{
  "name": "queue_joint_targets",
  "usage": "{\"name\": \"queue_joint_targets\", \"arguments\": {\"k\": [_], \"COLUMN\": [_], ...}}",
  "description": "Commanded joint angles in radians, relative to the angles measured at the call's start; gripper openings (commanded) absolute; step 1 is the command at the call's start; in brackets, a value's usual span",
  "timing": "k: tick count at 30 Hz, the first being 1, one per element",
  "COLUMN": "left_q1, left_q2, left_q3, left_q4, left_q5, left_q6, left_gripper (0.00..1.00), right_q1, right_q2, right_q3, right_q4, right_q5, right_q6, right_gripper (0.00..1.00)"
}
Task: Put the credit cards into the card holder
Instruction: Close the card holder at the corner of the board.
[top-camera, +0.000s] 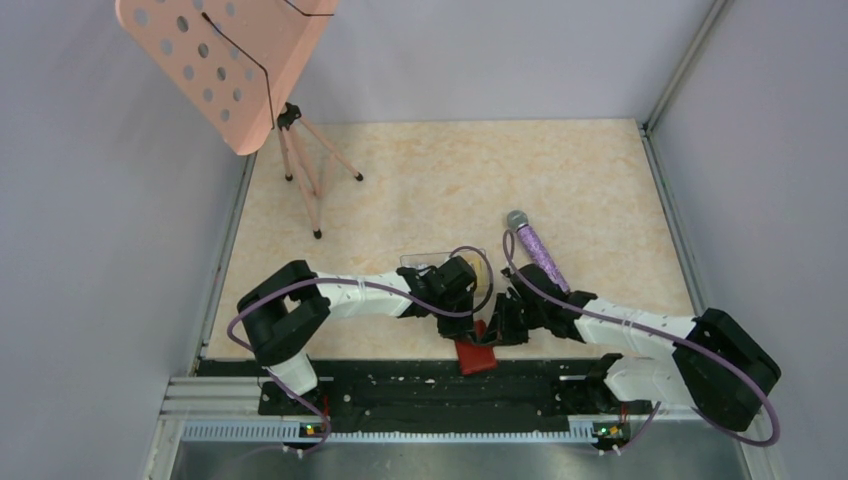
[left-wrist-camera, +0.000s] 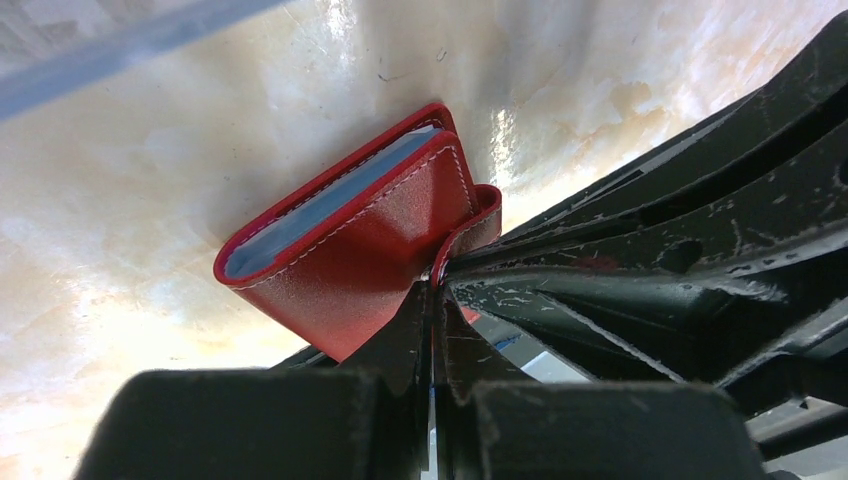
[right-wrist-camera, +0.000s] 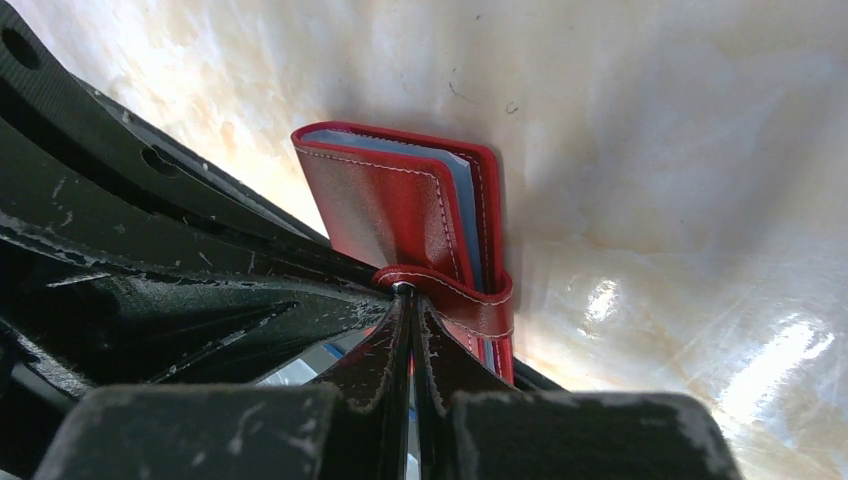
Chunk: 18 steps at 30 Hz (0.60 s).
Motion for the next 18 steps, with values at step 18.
{"name": "queue_joint_targets", "arguments": {"k": [18], "left_q1": [-0.024], "left_q2": [-0.071], "left_q3": [-0.033], "left_q4": [0.04], "left_q5": [0.007], "left_q6": [-0.063], "left_gripper": [0.0], "right_q1": [0.044], "right_q2": [-0.098], "right_q3": [0.048], "right_q4": [-0.061], "right_q5": [0.118], "right_q6": [0.017], "right_gripper": [0.0]}}
